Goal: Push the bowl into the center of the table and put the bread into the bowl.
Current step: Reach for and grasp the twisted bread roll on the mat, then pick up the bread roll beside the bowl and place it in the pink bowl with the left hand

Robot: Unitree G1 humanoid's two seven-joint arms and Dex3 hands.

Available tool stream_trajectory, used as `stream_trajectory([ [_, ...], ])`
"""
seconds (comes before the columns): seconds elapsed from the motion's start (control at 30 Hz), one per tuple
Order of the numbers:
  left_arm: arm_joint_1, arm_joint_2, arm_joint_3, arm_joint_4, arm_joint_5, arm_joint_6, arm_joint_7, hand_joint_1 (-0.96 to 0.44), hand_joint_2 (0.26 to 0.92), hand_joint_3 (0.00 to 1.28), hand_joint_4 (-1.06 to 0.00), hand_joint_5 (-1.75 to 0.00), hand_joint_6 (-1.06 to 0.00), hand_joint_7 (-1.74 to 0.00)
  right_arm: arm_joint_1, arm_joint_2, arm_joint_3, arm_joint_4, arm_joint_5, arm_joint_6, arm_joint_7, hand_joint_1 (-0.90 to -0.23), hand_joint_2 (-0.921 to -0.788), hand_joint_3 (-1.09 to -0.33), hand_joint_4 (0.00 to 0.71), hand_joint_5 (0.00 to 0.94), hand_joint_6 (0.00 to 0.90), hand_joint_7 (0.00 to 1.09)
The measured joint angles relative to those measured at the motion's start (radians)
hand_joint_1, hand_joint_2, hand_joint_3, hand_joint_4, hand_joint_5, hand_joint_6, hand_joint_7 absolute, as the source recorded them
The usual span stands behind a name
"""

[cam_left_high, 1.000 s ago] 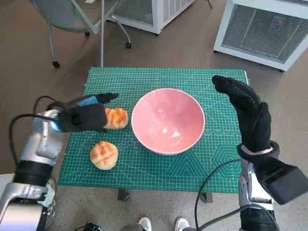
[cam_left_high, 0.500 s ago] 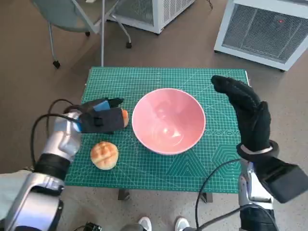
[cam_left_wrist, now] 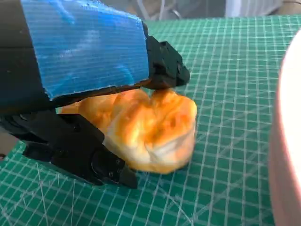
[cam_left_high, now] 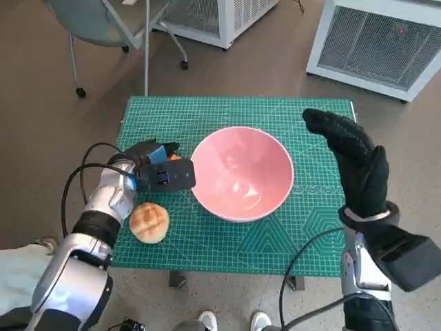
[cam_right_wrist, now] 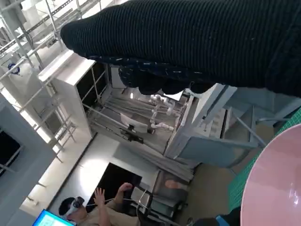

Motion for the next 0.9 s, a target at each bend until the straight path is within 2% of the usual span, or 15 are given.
stream_trajectory([
  [0.03,-0.002,-0.001,-0.005,0.006,0.004,-0.003,0.013,0.27,0.904,0.08,-0.66,-1.16,-0.73,-0.29,0.000,0.000,0.001,-0.002,0.000,0.001,0.000,-0.708,-0.921,-0.790,0.108,0.001,-0.001,0.44],
  [0.07,-0.003,-0.002,-0.011,0.009,0.008,-0.005,0.025,0.18,0.910,0.07,-0.65,-1.21,-0.73,-0.55,0.001,0.000,0.001,-0.004,0.000,0.001,0.000,-0.709,-0.921,-0.790,0.108,0.001,-0.001,0.44],
  [0.17,-0.003,0.001,-0.022,0.013,0.021,-0.029,0.062,0.06,0.915,0.06,-0.64,-1.26,-0.72,-0.86,0.005,0.000,0.001,-0.012,0.000,0.001,0.000,-0.709,-0.921,-0.791,0.108,0.001,-0.001,0.44],
  [0.33,-0.002,0.016,-0.022,0.012,0.021,-0.076,0.079,0.01,0.916,0.07,-0.66,-1.30,-0.70,-0.97,0.007,0.000,0.004,-0.017,0.000,0.001,0.000,-0.709,-0.921,-0.793,0.107,0.001,-0.001,0.43],
  [0.57,-0.001,0.047,0.014,-0.021,-0.014,-0.100,0.059,0.00,0.919,0.06,-0.67,-1.32,-0.68,-0.96,0.009,0.001,0.006,-0.017,0.000,0.001,0.000,-0.709,-0.921,-0.794,0.108,0.001,-0.001,0.44],
  [0.7,0.008,0.082,0.051,-0.104,-0.042,-0.110,0.053,0.00,0.916,0.06,-0.70,-1.27,-0.68,-0.99,0.010,0.002,0.007,-0.016,0.000,0.000,0.000,-0.712,-0.921,-0.793,0.109,0.002,-0.001,0.44],
  [0.9,0.050,0.138,0.124,-0.316,-0.077,-0.108,0.052,0.00,0.914,0.04,-0.74,-1.18,-0.68,-1.04,0.010,0.003,0.008,-0.014,0.000,-0.001,0.000,-0.714,-0.921,-0.792,0.108,0.001,-0.001,0.44],
])
